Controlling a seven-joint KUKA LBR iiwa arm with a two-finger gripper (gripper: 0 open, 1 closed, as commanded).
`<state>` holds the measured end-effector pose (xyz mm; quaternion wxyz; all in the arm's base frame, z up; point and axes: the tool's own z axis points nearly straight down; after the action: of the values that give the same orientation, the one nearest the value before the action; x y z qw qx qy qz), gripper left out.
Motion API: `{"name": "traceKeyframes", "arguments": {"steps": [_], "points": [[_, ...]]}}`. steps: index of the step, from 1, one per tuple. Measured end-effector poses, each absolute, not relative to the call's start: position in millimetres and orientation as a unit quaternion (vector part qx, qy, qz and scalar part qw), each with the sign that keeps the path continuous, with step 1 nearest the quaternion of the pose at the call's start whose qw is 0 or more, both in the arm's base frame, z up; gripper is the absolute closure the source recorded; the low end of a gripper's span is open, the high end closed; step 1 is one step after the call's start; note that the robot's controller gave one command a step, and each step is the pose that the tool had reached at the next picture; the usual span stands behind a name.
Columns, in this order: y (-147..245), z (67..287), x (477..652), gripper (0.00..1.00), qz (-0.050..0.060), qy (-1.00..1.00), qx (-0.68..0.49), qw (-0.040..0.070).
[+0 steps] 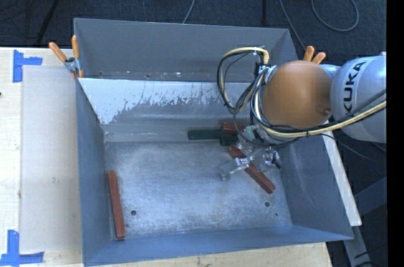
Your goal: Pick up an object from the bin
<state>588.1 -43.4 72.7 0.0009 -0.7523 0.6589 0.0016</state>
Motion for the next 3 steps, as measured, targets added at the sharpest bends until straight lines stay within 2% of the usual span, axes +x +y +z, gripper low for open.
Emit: {"name": "traceKeyframes", "arguments": {"steps": [1,2,3], "points": [[-45.2,74.6,588.7,1.0,0.0,0.659,-0.752,-0.001],[-43.7,72.6,588.1,0.0,0.001,0.659,-0.752,0.001],[-43.7,72.3,587.6,1.0,0.002,0.66,-0.751,0.0]]}}
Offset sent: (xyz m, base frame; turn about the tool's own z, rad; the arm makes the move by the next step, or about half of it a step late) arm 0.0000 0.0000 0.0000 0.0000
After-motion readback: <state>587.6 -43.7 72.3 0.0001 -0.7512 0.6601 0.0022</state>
